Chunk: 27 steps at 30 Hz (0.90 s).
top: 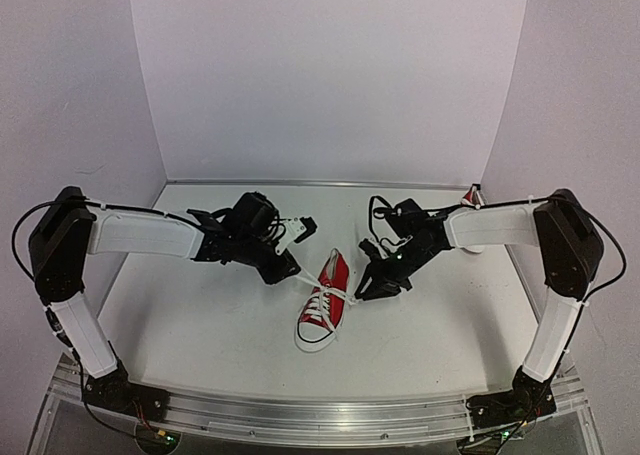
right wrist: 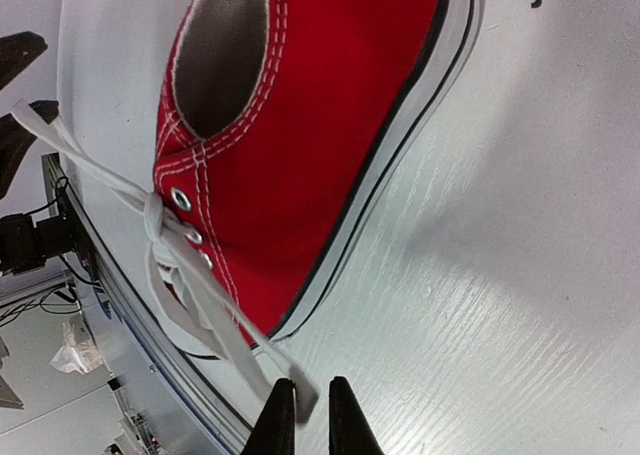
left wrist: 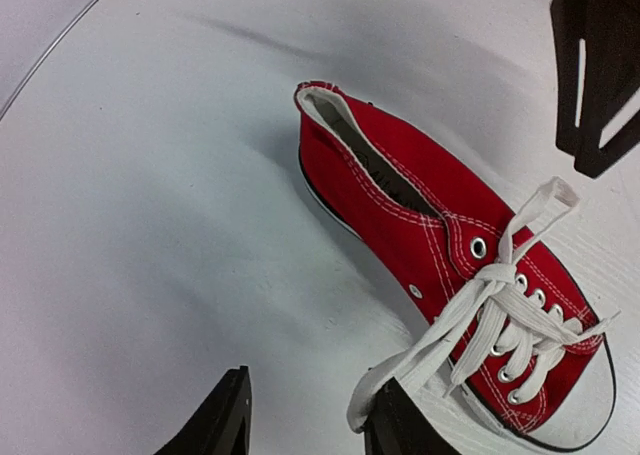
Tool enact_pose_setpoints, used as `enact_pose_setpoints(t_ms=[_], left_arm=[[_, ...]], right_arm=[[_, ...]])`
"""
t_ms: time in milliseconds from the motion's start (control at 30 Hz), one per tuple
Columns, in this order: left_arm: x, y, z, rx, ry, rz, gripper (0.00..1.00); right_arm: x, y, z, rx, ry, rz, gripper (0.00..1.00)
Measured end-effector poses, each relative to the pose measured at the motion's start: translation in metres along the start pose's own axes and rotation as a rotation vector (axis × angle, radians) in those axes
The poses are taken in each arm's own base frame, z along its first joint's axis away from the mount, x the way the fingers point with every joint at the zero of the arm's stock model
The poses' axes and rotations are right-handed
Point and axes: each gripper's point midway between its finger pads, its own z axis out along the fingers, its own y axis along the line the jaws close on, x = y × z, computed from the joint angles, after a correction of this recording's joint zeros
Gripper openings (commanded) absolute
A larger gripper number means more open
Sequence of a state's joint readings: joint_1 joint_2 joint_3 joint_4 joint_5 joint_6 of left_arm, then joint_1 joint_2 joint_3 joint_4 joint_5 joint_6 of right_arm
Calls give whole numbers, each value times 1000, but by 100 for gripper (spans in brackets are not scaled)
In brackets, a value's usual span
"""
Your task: Tie the shoes
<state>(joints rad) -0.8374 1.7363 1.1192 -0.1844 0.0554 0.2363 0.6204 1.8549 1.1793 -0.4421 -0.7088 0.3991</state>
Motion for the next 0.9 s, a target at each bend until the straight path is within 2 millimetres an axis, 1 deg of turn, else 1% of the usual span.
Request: enact_pose_setpoints(t_ms=[67,100,167,233,267,300,367,433,467,533,567,633,667,700,733,833,900], left_arm=[[-1,1,-7,9,-4,-22,59],[-3,1,-13,14,-12,-34,64],[-7,-1,-29,24,-35,-51,76],[-11,-10,-49,41,-60,-51,89],[-14,-18,-58,53,-72,-51,95],[-16,-27,-67,68,-84,-46,98],[-18,-54,-80,112,-98,-26,99],[-11,-81,-85,158,-90,-14,100],[-4,-96,-86,184,-75,-8,100],[15,-116,-83,206,-25,-4,100],[27,-124,-80,205,8,2,100],[42,-137,-74,192,61,22,100],[49,-143,-69,177,87,35,100],[56,-148,-63,161,109,46,100],[62,-153,-56,141,133,58,100],[83,-162,-37,77,203,85,100],[91,-160,-25,19,232,60,99]], right_arm=[[-1,2,-3,-8,5,6,50],[-2,3,-4,-11,4,8,53],[-5,6,-9,-16,-3,7,59],[-9,10,-16,-20,-19,5,68],[-13,13,-21,-23,-31,-1,72],[-18,16,-26,-26,-46,-7,73],[-34,23,-38,-32,-90,-24,73],[-53,30,-50,-37,-141,-43,74],[-62,34,-55,-39,-161,-51,74],[-86,42,-62,-47,-202,-71,74],[-99,45,-63,-51,-220,-81,74],[-123,49,-59,-57,-246,-94,74],[-134,48,-54,-59,-251,-95,73],[-147,46,-45,-62,-253,-95,73],[-154,44,-38,-63,-254,-94,72],[-168,29,-11,-58,-227,-65,70],[-171,17,8,-56,-200,-40,69]])
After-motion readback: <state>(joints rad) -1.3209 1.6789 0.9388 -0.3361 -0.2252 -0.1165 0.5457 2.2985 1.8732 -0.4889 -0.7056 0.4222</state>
